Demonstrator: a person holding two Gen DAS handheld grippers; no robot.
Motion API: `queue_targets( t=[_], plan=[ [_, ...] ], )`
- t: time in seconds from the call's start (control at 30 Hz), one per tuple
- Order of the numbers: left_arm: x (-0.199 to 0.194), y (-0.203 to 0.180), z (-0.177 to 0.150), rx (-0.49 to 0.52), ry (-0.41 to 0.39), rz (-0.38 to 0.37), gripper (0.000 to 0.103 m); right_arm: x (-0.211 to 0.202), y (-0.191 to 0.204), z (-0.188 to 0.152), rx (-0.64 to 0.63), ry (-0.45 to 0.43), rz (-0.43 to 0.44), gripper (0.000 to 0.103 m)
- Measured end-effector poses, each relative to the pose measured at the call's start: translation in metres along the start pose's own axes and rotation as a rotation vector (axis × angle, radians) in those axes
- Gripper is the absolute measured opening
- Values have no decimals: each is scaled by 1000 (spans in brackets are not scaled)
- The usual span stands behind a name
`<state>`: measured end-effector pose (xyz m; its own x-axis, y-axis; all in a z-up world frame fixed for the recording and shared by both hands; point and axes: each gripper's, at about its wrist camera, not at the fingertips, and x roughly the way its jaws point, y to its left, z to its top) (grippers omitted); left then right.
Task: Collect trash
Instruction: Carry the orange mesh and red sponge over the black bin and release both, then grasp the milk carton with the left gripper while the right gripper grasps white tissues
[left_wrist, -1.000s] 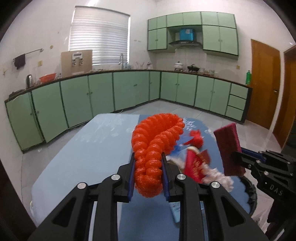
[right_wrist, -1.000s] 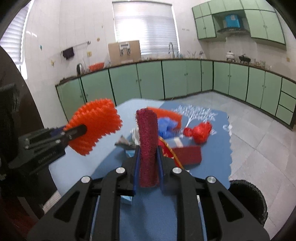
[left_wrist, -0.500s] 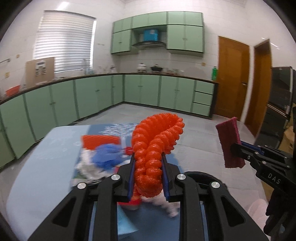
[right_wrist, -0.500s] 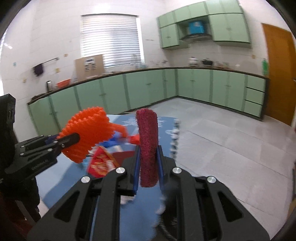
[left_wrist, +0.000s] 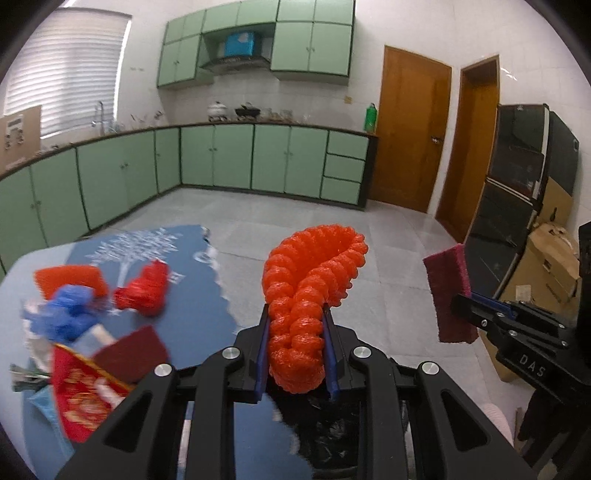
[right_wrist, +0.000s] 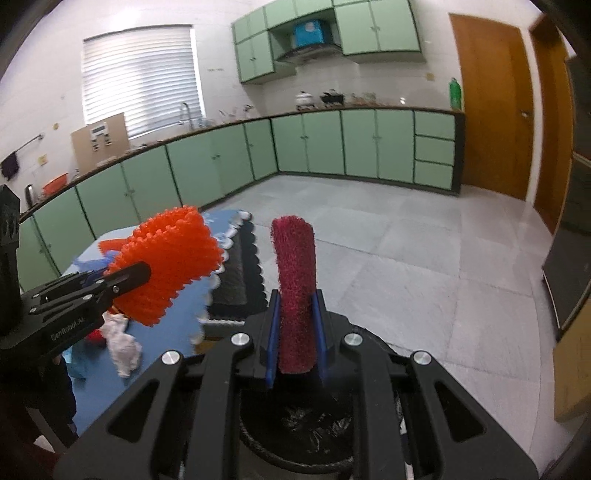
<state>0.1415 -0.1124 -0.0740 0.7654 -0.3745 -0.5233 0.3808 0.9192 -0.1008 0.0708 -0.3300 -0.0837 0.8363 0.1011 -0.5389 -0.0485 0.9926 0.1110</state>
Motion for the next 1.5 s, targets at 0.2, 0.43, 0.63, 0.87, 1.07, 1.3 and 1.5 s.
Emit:
queue_targets(
  t=[0.2,0.43,0.63,0.87,1.07,1.3,1.5],
  plan=[
    [43,-17,-6,8,66,-26,24,23,-16,-11,45,42,-14,16],
    [82,-21,-14,11,137,-42,25,51,-29,-15,92,98,-17,16],
    [95,-19,-15,-5,168,-55,49,69,-33,-16,146,149,-32,30],
    [84,-10,-12,-17,161,-33,53,62,-39,-11,173,125,-82,53],
    [39,7,-3,-8,84,44,67,31,-21,1,174,9,-102,91],
    [-29,46,-9,-27,-1,224,74,11,36,14,75,-66,11,93],
    [-65,92,-24,-93,-23,355,74,14,83,10,40,-86,122,93]
  ],
)
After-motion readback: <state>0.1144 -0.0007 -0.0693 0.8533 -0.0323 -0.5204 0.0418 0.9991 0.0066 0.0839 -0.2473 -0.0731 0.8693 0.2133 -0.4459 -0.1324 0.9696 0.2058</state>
